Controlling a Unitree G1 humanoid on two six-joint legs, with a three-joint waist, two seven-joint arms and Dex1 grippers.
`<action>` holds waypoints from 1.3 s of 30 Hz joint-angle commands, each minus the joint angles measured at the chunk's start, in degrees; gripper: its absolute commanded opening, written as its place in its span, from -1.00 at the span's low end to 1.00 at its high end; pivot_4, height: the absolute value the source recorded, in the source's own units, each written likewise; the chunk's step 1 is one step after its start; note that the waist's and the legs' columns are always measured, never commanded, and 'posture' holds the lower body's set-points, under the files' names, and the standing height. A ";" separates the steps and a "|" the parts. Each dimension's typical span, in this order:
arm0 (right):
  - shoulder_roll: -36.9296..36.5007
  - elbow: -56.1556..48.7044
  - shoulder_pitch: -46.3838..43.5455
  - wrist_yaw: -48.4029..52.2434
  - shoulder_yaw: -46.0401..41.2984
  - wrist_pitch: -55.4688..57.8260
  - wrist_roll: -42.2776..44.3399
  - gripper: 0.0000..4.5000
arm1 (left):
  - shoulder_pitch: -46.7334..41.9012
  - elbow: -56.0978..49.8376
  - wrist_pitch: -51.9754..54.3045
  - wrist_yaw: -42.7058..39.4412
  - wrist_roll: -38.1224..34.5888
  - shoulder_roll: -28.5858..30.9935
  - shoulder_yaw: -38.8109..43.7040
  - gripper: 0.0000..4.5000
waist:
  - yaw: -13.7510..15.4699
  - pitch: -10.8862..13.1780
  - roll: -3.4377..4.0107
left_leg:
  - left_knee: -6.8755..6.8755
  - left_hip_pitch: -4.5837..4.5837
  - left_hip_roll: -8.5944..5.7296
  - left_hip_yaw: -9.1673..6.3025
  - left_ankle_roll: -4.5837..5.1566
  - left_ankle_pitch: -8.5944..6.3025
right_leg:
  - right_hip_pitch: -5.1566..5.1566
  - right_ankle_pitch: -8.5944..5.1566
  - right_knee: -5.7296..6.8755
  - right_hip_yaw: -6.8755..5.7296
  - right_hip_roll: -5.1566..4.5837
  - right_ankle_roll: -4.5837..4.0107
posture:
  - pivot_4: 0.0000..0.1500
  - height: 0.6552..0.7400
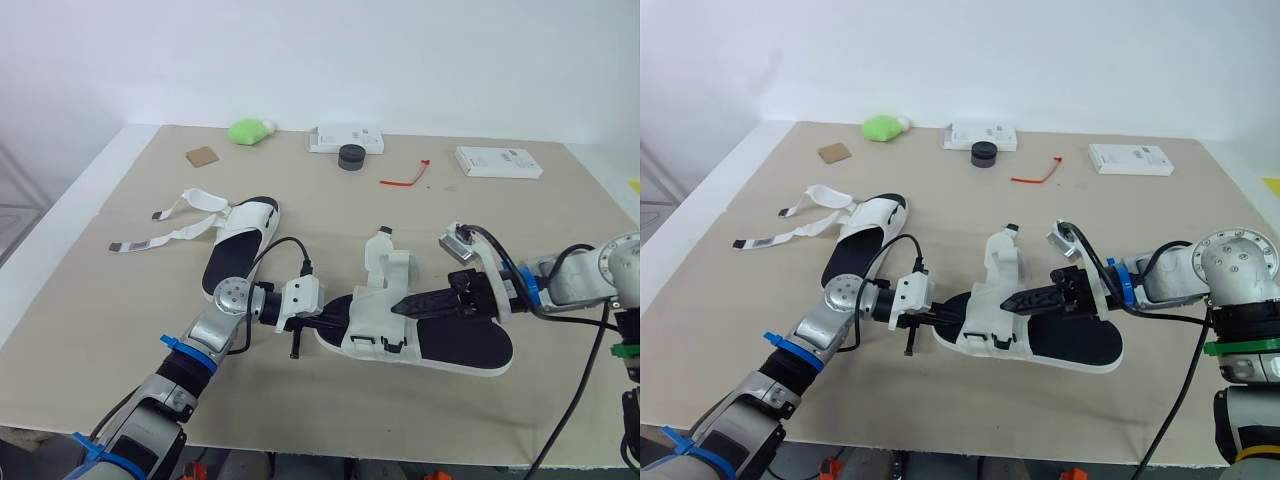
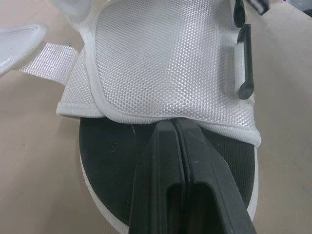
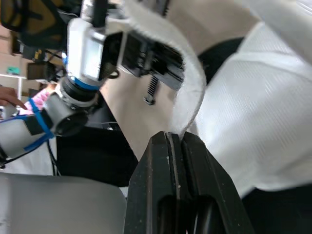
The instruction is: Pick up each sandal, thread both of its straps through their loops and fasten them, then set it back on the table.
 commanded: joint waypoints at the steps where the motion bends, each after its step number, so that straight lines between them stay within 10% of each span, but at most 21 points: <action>1: 0.35 3.15 -3.89 2.58 -0.27 0.23 -4.05 -0.96 | 3.71 6.08 3.57 1.10 5.74 1.68 -3.58 -1.00 | -0.01 -0.01 0.03 | 0.00 0.00 -0.01 0.00 0.00 0.00 | 0.00 0.00 0.00 0.00 0.00 0.00 | 1.00 1.00; 39: -2.21 13.17 -17.97 13.60 17.29 0.23 -5.61 -0.96 | 4.46 7.51 3.98 2.48 5.50 0.19 -3.29 -1.00 | 0.00 -0.07 0.17 | 0.00 -0.03 -0.06 -0.01 -0.01 0.00 | -0.04 0.02 0.00 0.07 -0.08 0.01 | 1.00 1.00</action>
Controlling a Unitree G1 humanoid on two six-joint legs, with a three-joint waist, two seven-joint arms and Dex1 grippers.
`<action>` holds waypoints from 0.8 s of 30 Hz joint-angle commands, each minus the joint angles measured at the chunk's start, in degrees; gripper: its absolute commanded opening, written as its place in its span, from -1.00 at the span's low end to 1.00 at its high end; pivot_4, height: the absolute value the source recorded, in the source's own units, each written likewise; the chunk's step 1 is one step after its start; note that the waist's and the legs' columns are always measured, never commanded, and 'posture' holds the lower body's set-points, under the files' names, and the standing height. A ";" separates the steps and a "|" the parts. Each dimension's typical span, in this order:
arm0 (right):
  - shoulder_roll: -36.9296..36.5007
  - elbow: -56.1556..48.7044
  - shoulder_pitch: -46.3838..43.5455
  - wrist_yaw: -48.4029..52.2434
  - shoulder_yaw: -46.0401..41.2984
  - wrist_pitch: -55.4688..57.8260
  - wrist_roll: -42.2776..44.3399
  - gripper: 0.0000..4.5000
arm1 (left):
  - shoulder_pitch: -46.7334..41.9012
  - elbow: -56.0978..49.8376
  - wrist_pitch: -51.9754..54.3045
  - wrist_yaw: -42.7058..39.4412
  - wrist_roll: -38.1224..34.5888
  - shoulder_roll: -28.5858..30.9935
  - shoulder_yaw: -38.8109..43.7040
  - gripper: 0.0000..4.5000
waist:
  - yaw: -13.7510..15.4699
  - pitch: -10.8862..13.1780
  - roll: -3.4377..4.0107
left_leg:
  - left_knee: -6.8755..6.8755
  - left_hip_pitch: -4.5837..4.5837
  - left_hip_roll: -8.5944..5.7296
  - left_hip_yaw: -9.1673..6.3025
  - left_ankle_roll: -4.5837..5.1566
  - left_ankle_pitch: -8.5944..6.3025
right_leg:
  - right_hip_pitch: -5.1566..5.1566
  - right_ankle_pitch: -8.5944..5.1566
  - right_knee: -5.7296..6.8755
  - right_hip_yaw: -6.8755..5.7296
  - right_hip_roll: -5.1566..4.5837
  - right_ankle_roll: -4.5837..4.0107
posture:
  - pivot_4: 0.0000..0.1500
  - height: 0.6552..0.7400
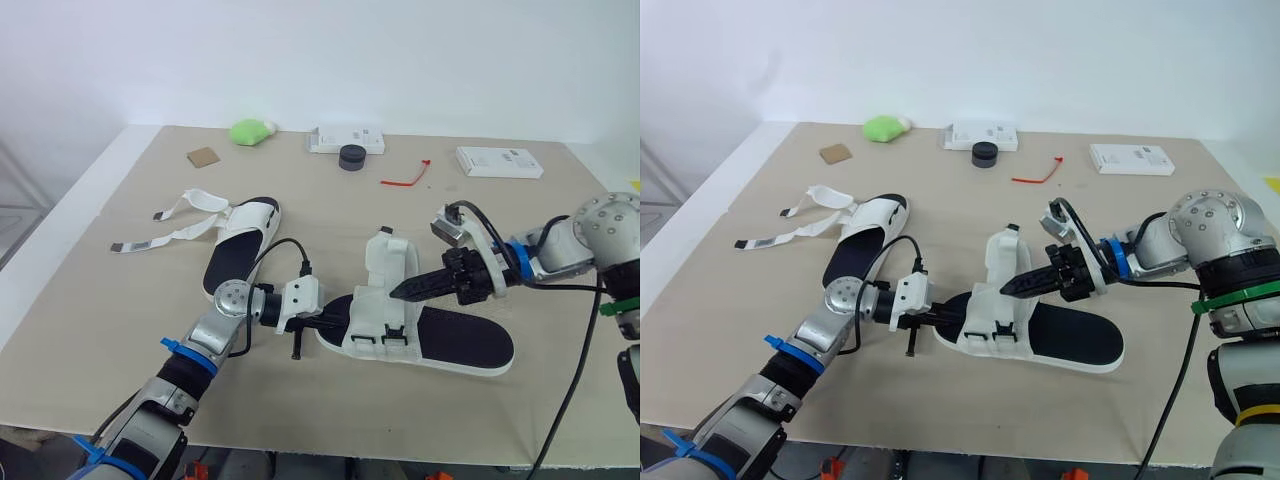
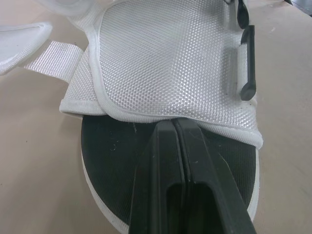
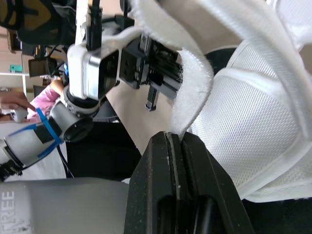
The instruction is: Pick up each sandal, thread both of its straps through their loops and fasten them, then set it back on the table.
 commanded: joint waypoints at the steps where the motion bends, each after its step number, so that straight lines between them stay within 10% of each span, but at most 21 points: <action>1: -1.05 0.10 -1.89 0.15 0.25 0.10 2.22 -0.96 | 3.68 7.68 3.93 1.59 5.62 0.75 -3.67 -1.00 | 0.00 0.00 0.00 | 0.00 0.00 0.00 0.00 0.00 0.00 | 0.00 0.00 0.00 0.00 0.00 0.00 | 1.00 1.00; 24: -2.11 -7.52 7.27 -2.83 2.04 0.10 -1.98 -0.96 | 4.14 7.99 3.74 1.99 5.91 0.51 -3.64 -1.00 | 0.08 -0.09 0.05 | 0.01 -0.01 -0.02 0.00 0.00 0.00 | 0.03 -0.03 0.00 0.00 -0.02 0.06 | 1.00 1.00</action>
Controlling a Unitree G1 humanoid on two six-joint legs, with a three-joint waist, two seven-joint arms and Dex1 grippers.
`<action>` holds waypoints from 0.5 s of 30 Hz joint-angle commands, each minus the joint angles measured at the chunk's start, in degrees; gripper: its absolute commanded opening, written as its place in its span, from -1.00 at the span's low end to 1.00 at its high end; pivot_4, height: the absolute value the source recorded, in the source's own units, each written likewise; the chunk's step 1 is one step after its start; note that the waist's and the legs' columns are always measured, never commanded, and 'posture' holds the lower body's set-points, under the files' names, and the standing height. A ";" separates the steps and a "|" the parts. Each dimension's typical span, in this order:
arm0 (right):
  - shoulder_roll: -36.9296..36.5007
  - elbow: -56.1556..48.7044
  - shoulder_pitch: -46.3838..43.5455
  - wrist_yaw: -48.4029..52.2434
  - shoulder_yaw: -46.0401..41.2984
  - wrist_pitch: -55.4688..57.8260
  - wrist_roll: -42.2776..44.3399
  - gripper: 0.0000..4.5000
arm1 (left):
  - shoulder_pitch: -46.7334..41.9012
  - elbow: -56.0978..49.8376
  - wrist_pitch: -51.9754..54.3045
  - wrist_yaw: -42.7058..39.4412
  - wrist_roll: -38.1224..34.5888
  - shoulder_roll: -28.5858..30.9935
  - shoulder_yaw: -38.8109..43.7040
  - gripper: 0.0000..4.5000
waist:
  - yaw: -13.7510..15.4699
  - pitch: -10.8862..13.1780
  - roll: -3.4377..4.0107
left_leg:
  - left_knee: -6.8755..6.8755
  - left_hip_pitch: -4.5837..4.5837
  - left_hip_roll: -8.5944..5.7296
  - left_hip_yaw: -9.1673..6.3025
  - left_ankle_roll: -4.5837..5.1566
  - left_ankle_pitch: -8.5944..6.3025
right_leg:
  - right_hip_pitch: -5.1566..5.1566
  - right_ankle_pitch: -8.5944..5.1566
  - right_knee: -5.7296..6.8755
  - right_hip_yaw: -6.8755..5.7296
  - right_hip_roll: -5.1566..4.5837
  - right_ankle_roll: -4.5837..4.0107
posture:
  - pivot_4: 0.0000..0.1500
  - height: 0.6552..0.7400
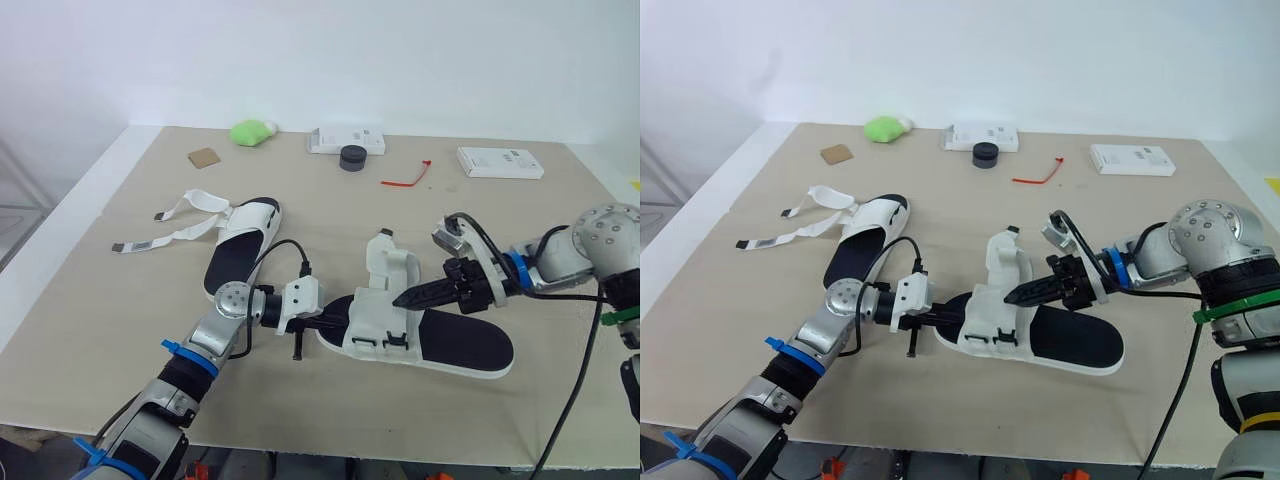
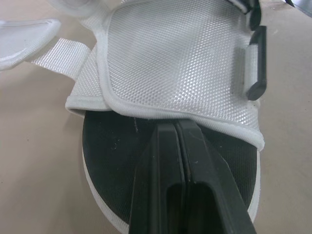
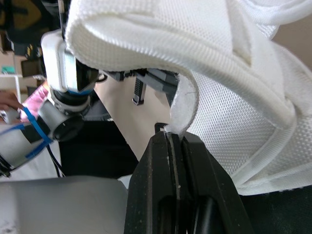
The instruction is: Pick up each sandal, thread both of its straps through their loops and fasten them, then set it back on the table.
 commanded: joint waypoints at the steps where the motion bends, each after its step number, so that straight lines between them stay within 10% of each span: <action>1: -0.25 -3.27 2.55 -1.70 1.66 0.96 -3.80 -0.96 | 3.67 7.97 3.73 1.59 5.96 0.94 -3.92 -1.00 | 0.00 -0.01 -0.01 | 0.00 0.00 0.00 0.00 0.00 0.00 | 0.00 0.00 0.00 0.00 0.00 0.00 | 1.00 1.00; 15: 2.35 -2.54 -0.07 1.10 -0.96 0.96 -8.63 -0.96 | 3.48 8.40 3.59 1.96 5.92 0.62 -4.03 -1.00 | -0.03 -0.06 0.05 | -0.01 0.02 -0.07 -0.03 0.00 0.00 | -0.01 0.00 0.00 -0.05 0.06 0.01 | 1.00 1.00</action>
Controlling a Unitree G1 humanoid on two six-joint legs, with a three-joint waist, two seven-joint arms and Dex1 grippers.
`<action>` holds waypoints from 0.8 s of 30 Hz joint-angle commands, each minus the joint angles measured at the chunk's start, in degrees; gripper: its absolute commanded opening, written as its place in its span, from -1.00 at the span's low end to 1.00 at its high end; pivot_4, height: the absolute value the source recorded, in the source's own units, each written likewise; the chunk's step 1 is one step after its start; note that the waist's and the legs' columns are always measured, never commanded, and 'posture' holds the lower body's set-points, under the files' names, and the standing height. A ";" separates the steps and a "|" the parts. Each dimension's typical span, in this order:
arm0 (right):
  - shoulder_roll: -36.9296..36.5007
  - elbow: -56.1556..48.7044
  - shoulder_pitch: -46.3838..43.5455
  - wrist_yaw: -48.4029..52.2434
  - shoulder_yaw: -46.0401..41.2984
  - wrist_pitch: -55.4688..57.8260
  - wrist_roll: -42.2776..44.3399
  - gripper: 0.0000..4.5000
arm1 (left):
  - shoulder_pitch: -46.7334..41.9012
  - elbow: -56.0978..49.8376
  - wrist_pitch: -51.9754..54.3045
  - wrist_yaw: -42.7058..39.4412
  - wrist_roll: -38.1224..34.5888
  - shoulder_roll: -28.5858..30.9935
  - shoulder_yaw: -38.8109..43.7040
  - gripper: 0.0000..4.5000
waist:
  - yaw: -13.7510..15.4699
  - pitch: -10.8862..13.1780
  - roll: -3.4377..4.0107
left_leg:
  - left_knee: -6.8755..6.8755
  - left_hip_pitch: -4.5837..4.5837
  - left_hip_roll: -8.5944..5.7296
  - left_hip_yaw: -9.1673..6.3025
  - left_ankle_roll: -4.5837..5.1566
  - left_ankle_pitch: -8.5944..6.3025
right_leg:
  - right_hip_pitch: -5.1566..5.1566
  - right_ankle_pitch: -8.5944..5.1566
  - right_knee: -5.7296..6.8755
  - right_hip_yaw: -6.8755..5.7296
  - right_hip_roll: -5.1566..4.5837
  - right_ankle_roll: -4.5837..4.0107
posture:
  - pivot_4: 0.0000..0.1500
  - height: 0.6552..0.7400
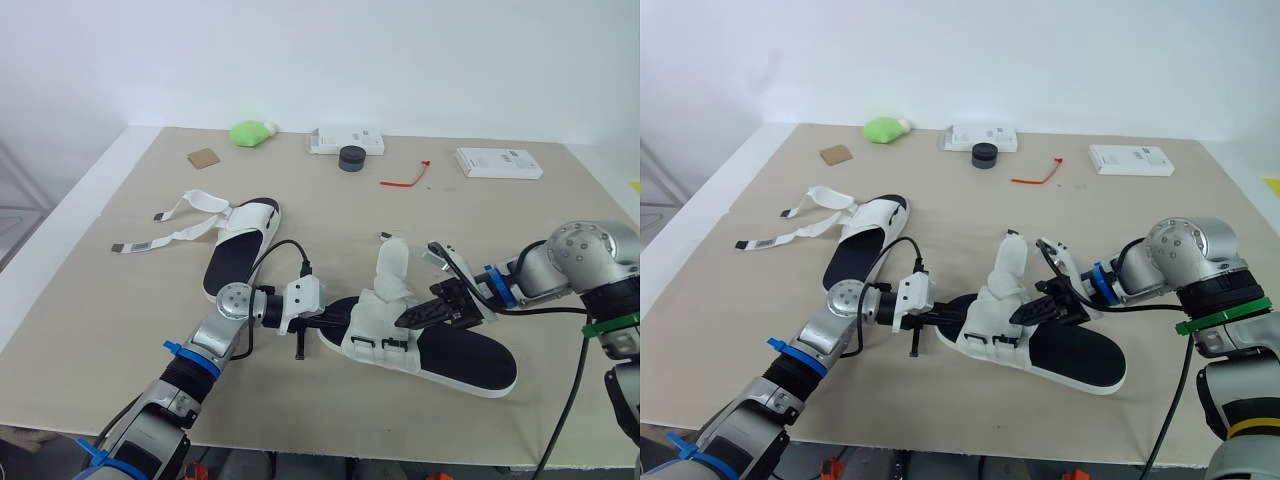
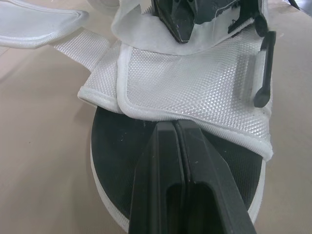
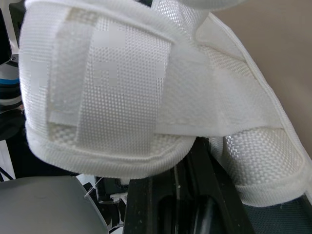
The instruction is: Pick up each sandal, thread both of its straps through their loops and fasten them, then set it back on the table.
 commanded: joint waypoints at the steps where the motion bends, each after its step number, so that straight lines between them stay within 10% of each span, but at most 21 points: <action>1: -1.88 -0.49 -2.24 2.85 0.05 0.13 4.03 -0.96 | 3.35 8.14 3.57 0.70 5.89 1.09 -4.05 -1.00 | 0.00 0.00 0.01 | 0.00 0.00 0.02 -0.01 0.00 0.00 | 0.00 0.00 0.00 0.00 -0.01 0.00 | 1.00 1.00; 12: -5.41 -5.10 -0.86 1.38 3.56 0.13 12.76 -0.96 | 3.10 8.61 3.50 1.00 5.91 0.55 -3.89 -1.00 | 0.10 0.02 -0.02 | 0.00 -0.05 0.00 -0.01 0.00 0.00 | 0.00 -0.04 0.00 0.04 -0.09 0.06 | 1.00 1.00; 24: -1.83 -14.79 3.43 -0.83 -5.78 -0.11 3.42 -0.96 | 3.34 8.47 3.79 1.17 5.97 0.64 -3.80 -1.00 | 0.17 0.02 -0.02 | -0.01 -0.07 -0.13 -0.05 -0.01 0.00 | 0.00 -0.07 0.00 -0.02 -0.08 0.12 | 1.00 1.00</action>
